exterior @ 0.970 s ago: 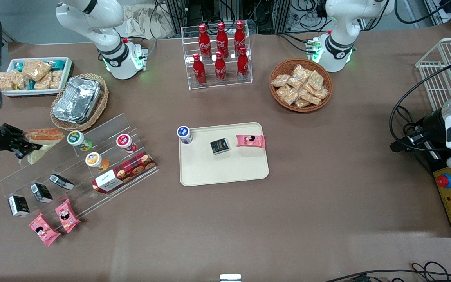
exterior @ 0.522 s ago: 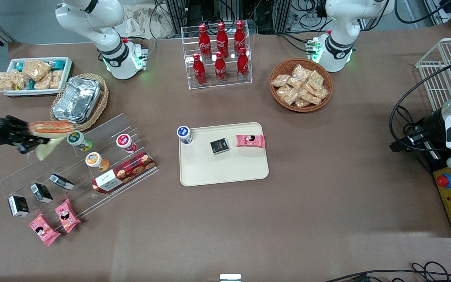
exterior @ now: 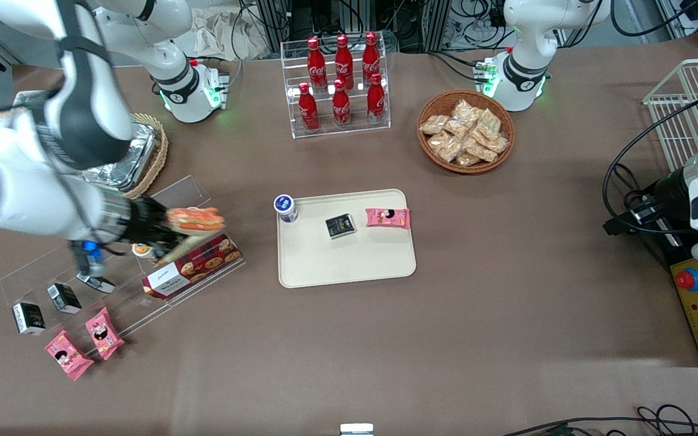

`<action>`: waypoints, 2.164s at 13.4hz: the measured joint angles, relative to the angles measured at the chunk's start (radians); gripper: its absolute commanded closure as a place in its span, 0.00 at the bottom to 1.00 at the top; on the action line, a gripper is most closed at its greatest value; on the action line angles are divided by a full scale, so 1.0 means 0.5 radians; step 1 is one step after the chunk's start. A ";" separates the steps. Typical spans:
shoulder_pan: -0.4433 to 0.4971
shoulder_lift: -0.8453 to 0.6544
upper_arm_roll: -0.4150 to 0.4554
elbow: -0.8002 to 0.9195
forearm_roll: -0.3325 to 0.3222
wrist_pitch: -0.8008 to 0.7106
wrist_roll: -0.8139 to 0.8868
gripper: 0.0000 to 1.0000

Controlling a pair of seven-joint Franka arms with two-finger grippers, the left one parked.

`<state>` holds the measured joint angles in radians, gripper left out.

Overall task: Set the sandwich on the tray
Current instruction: 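Carry the sandwich over the cream tray and lower it down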

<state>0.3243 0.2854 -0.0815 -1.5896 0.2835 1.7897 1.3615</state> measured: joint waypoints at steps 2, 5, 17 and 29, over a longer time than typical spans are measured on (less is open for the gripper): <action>0.156 0.139 0.030 -0.004 0.000 0.241 0.243 1.00; 0.423 0.378 0.034 -0.008 -0.031 0.625 0.557 1.00; 0.877 0.858 0.000 0.005 -0.283 1.260 1.197 0.55; 0.856 0.820 -0.043 0.182 -0.534 1.049 1.127 0.00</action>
<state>0.7523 0.6955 -0.1032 -1.4987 0.0166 2.3141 1.9252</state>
